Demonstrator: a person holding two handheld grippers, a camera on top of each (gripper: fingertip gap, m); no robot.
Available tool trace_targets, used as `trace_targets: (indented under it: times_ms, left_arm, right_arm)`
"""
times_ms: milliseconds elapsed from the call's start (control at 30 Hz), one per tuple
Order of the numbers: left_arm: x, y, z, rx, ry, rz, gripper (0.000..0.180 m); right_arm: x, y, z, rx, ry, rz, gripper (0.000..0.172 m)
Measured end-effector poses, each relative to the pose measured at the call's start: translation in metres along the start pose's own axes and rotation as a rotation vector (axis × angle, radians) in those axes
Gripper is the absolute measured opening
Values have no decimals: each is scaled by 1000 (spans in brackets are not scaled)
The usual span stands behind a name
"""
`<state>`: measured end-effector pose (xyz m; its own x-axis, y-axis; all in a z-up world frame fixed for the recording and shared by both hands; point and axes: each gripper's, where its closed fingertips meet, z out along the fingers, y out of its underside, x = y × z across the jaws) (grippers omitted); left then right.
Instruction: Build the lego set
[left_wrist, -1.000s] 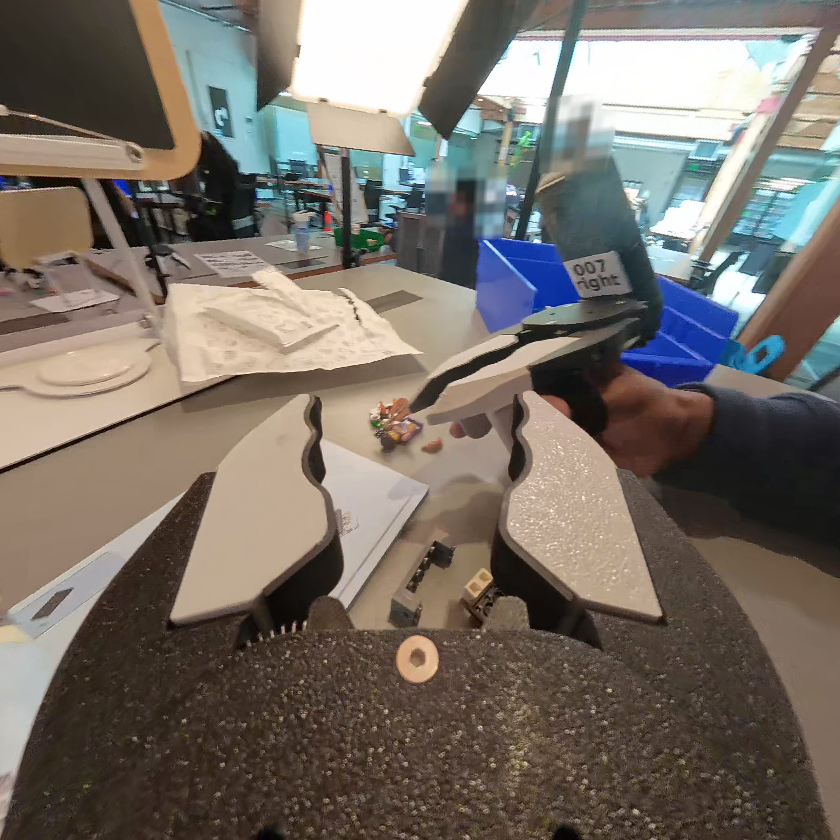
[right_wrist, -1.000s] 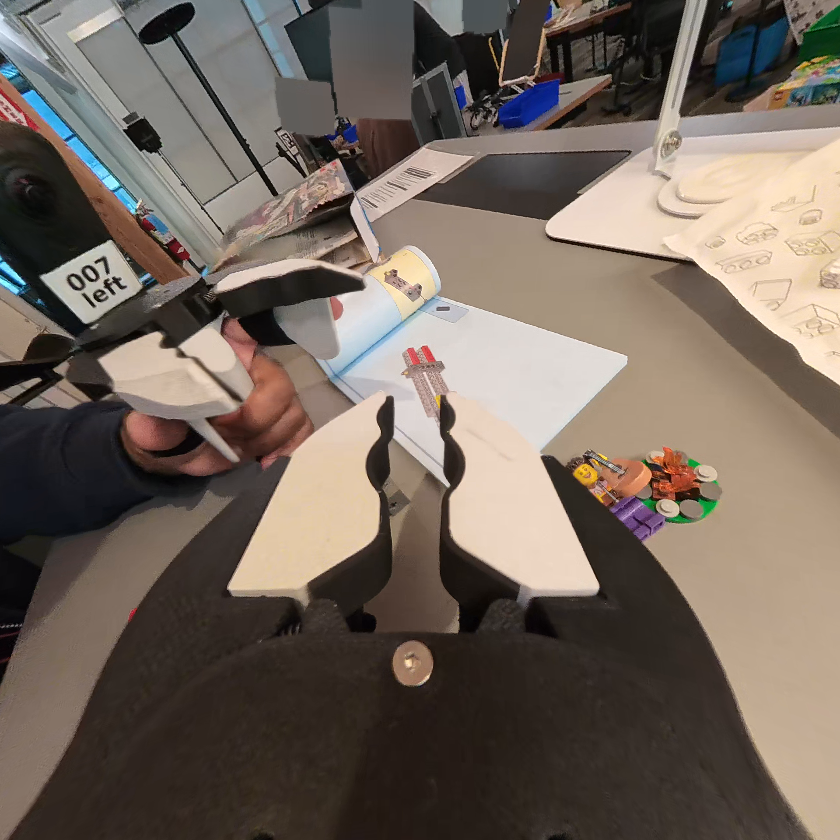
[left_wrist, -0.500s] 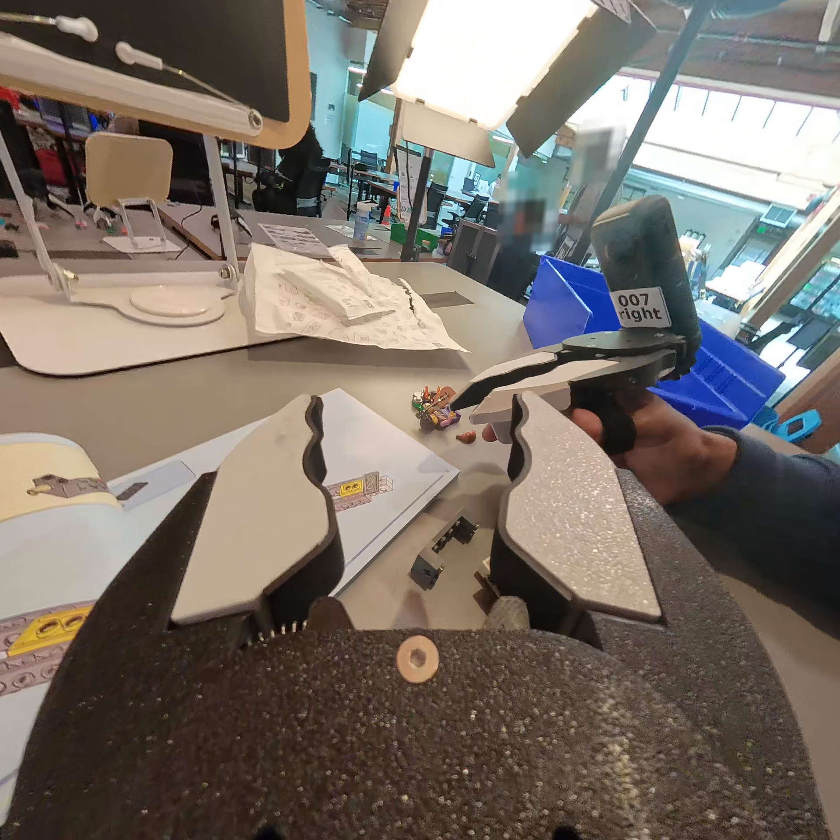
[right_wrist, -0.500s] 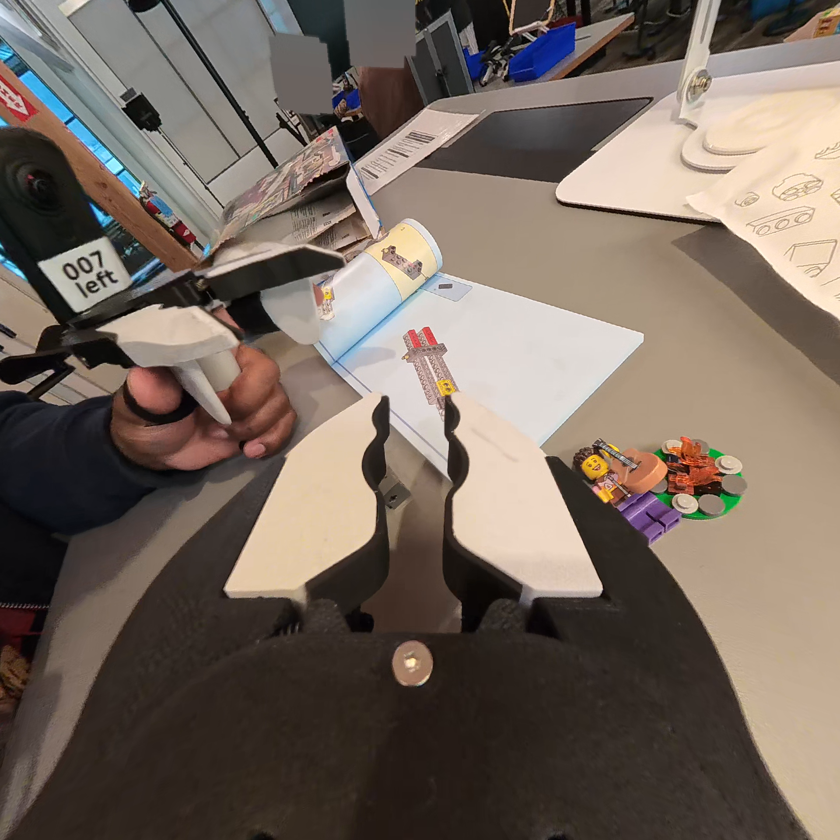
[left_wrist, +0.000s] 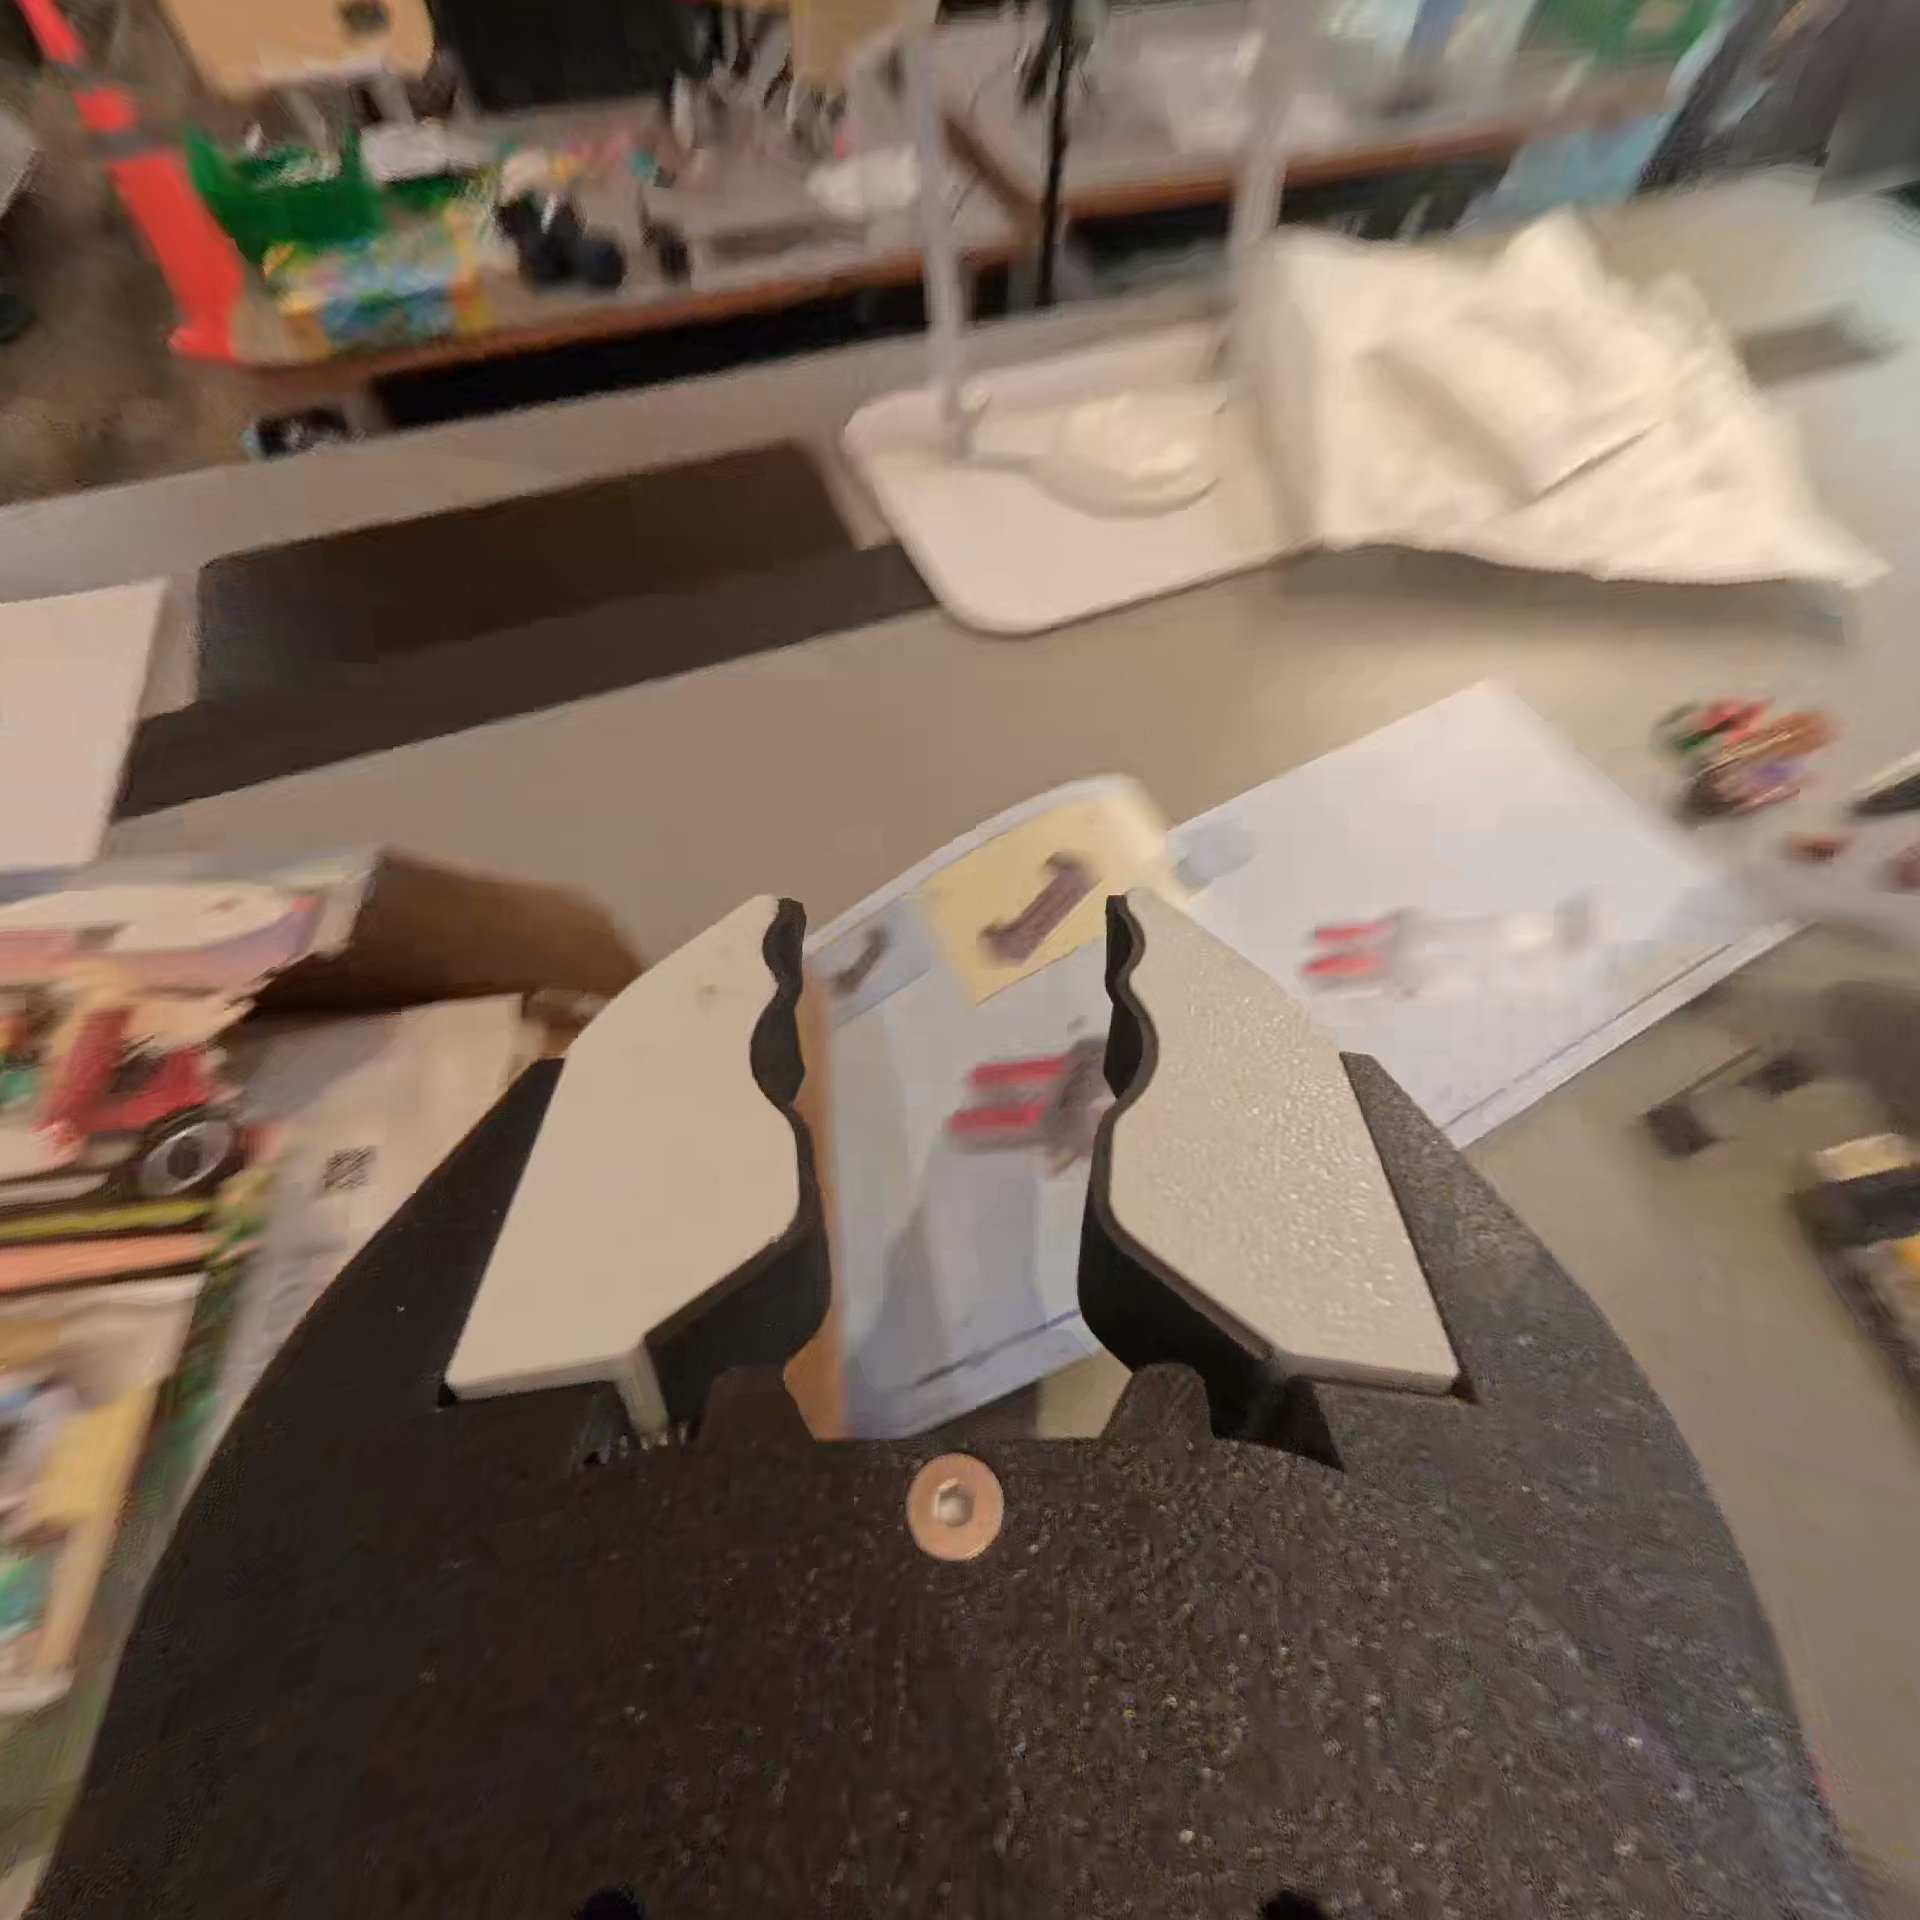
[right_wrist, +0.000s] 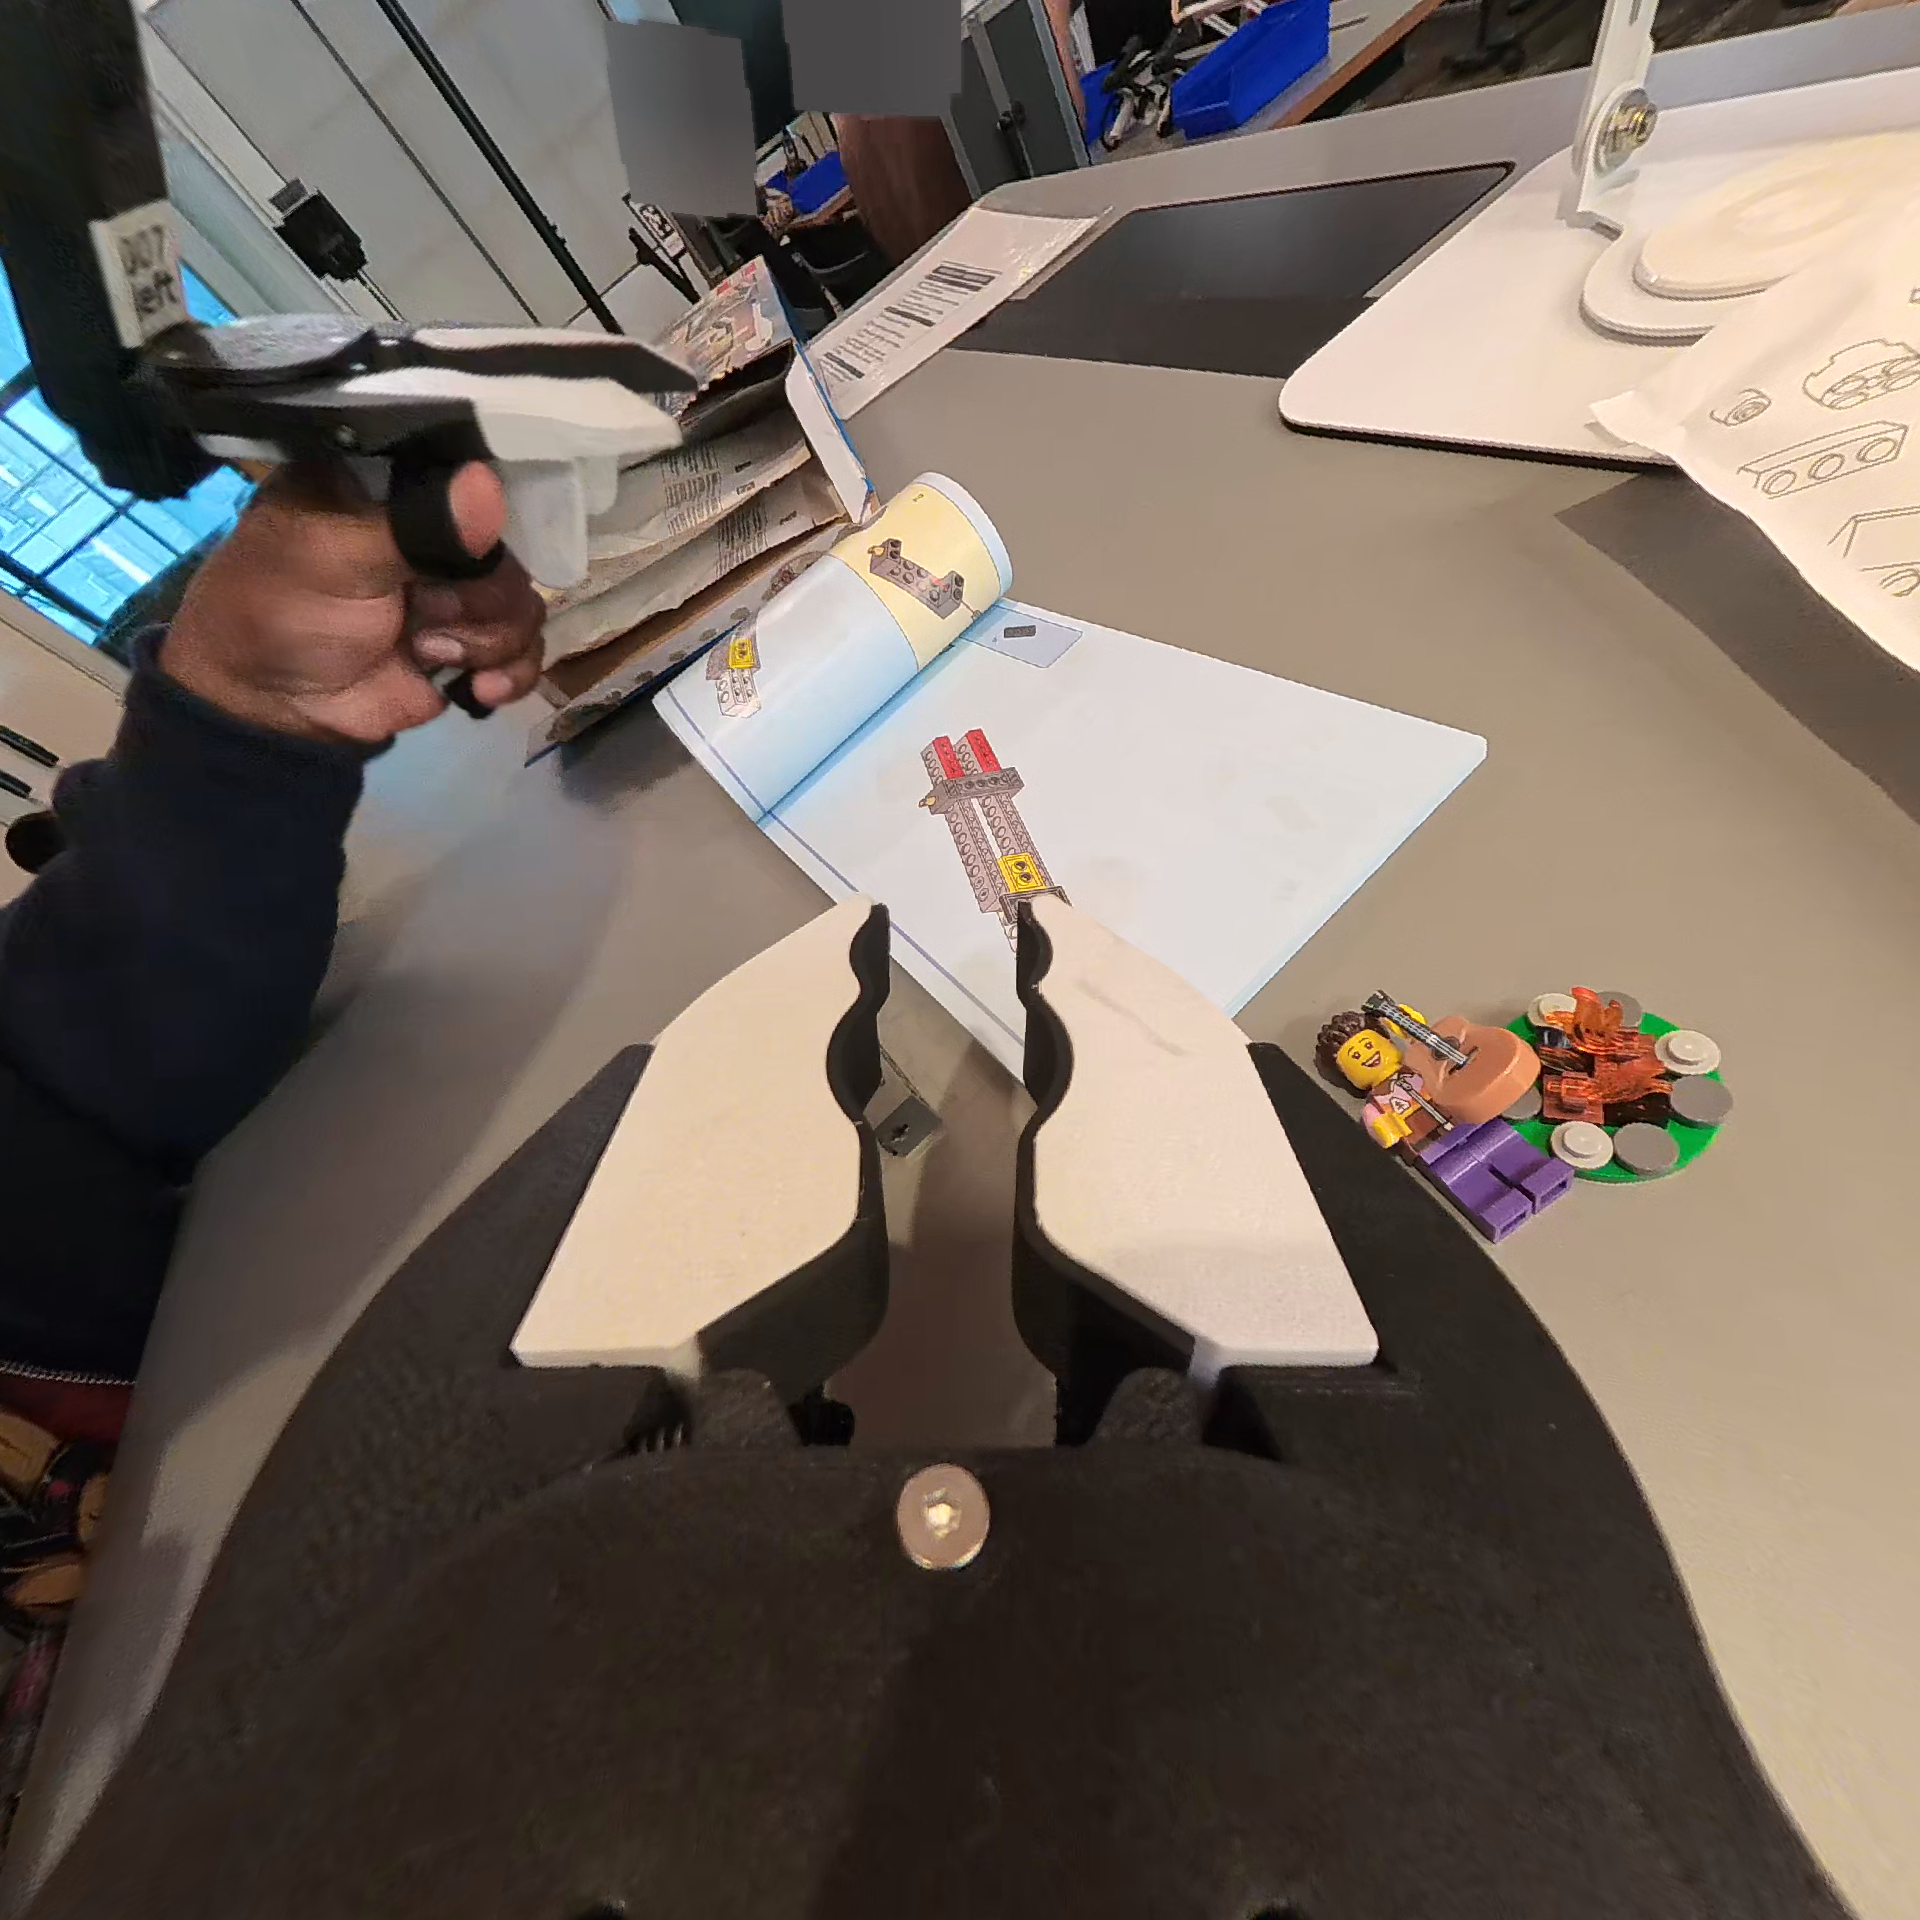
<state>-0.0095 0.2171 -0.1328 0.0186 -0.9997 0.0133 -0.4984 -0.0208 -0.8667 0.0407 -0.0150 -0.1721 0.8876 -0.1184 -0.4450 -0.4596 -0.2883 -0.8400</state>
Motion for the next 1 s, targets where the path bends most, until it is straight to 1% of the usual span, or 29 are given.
trace_targets:
  times_ms: [67, 133, 200, 267, 367, 500, 1000]
  left_arm:
    - [-20, 31, 0, -171, 0, 39, 51]
    - [-29, 57, 3, -292, 18, 53, 51]
    - [-38, 73, 6, -364, -21, 98, 49]
    - [-41, 81, 8, -406, -45, 125, 41]
    - [-41, 86, 10, -427, -60, 139, 23]
    - [-38, 83, 12, -404, -38, 96, 8]
    - [-42, 83, 16, -380, -49, 74, 9]
  right_arm:
    - [0, 0, 1, -3, -3, 4, 23]
    - [0, 0, 2, -8, -5, 8, 23]
    - [0, 1, 3, -12, -3, 7, 23]
    - [0, 1, 3, -15, -1, 5, 23]
    - [0, 1, 3, -14, -1, 8, 23]
    - [0, 1, 2, -11, -1, 6, 22]
    - [0, 1, 2, -11, -4, 7, 22]
